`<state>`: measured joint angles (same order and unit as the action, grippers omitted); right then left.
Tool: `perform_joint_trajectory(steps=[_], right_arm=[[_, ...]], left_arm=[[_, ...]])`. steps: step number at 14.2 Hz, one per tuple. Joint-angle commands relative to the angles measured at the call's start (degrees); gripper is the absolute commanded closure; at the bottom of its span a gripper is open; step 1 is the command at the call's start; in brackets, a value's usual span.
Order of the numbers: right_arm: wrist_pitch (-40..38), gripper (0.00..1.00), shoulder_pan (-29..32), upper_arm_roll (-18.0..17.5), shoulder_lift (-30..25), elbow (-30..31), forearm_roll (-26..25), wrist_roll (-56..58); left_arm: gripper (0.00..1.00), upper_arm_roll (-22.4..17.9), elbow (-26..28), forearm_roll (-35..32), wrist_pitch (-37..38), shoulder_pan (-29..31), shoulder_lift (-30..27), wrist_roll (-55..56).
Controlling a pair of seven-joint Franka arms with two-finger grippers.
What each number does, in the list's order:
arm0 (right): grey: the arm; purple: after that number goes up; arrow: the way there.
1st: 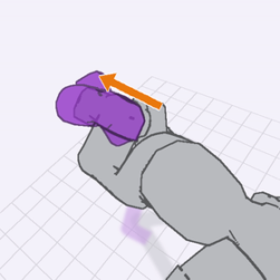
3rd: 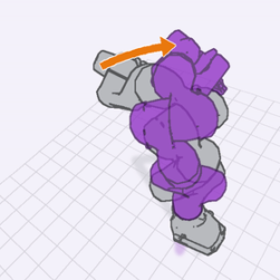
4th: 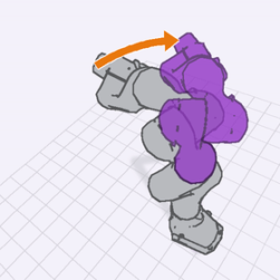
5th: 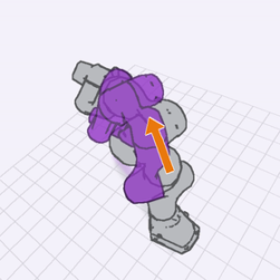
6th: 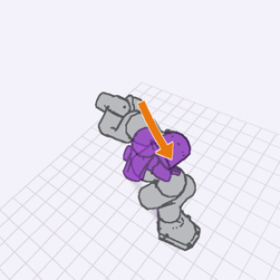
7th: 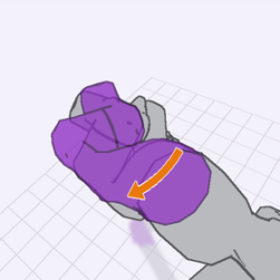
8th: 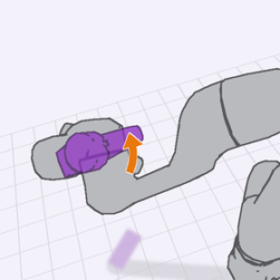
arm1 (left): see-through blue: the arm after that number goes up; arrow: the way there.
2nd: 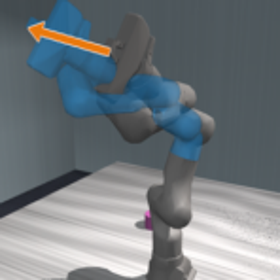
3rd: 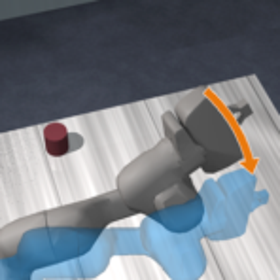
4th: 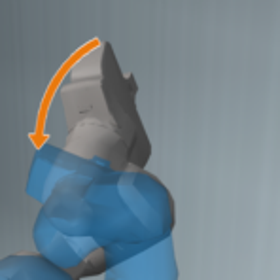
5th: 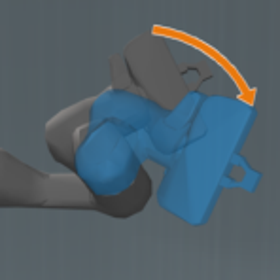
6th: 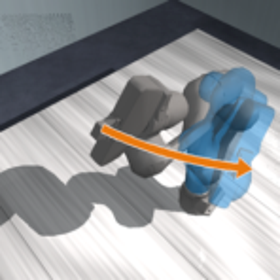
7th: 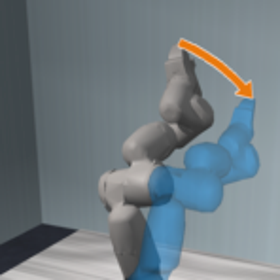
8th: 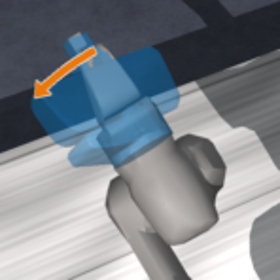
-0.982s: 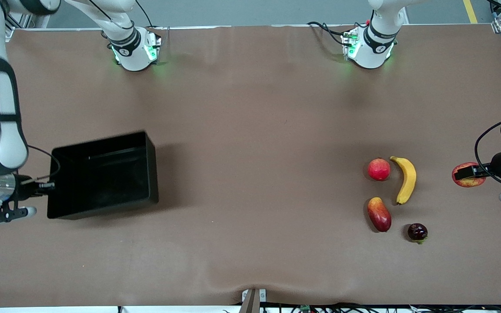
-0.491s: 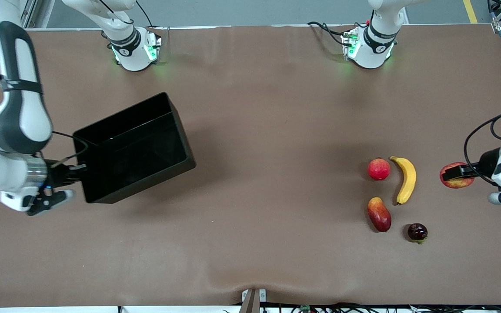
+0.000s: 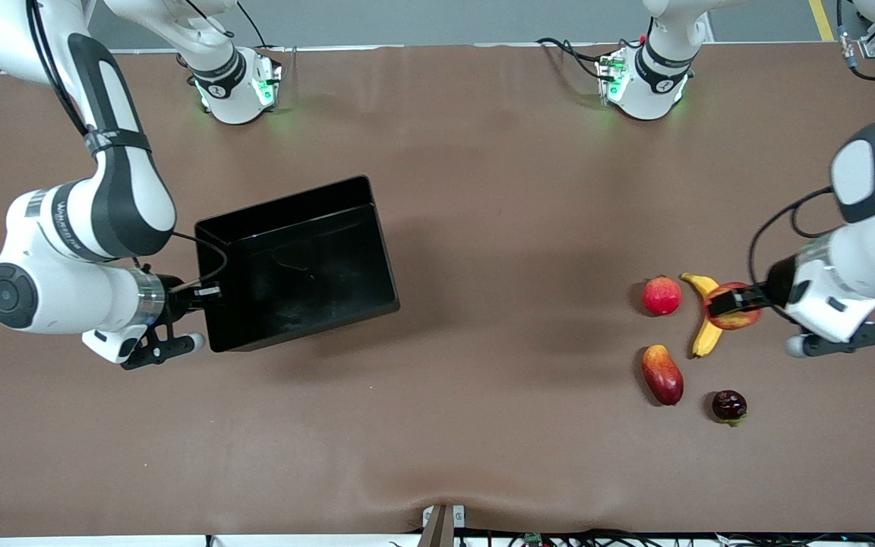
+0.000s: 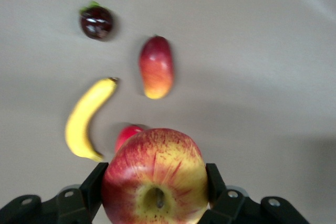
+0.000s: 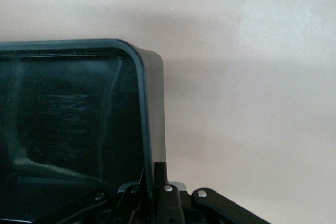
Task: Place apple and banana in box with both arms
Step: 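Carry the apple over the box while the right gripper slides the box inward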
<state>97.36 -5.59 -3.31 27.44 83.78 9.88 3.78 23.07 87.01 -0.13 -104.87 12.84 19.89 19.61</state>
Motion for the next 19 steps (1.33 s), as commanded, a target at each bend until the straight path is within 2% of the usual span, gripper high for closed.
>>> perform_joint_trajectory(steps=[1, 4, 7, 13, 15, 18, 19], right_arm=[[0.72, 1.00, -1.87, 0.15, -0.46, -0.19, 2.24, -7.27], [4.13, 1.00, -6.87, 0.15, 0.95, 0.07, 5.22, -13.78], [10.63, 1.00, -12.67, 0.23, 2.88, 0.16, 5.23, -21.42], [20.48, 1.00, -22.95, 0.24, 8.50, 0.07, 5.06, -32.93], [23.30, 1.00, -26.82, 0.24, 10.43, -0.19, 4.97, -39.08], [28.92, 1.00, -32.19, 0.24, 12.90, -0.46, 4.71, -45.60], [29.46, 0.96, -33.42, 0.41, 13.43, -0.46, 4.53, -46.92]], left_arm=[[1.00, 0.92, -0.61, -0.39, -0.59, -4.03, 0.77, 5.94], [1.00, 0.92, -0.08, -0.57, -2.88, -9.31, 2.00, 15.43], [1.00, 0.92, -0.08, -0.57, -3.32, -13.09, 2.09, 20.02], [1.00, 2.41, 1.23, -0.57, -2.44, -14.24, 0.41, 25.02], [1.00, 2.41, 3.25, -0.57, -4.19, -15.73, 1.12, 28.10], [1.00, 2.41, 9.92, -0.66, -12.09, -16.97, 1.12, 33.12], [1.00, 2.41, 11.07, -0.66, -12.89, -17.23, 1.21, 33.21]])
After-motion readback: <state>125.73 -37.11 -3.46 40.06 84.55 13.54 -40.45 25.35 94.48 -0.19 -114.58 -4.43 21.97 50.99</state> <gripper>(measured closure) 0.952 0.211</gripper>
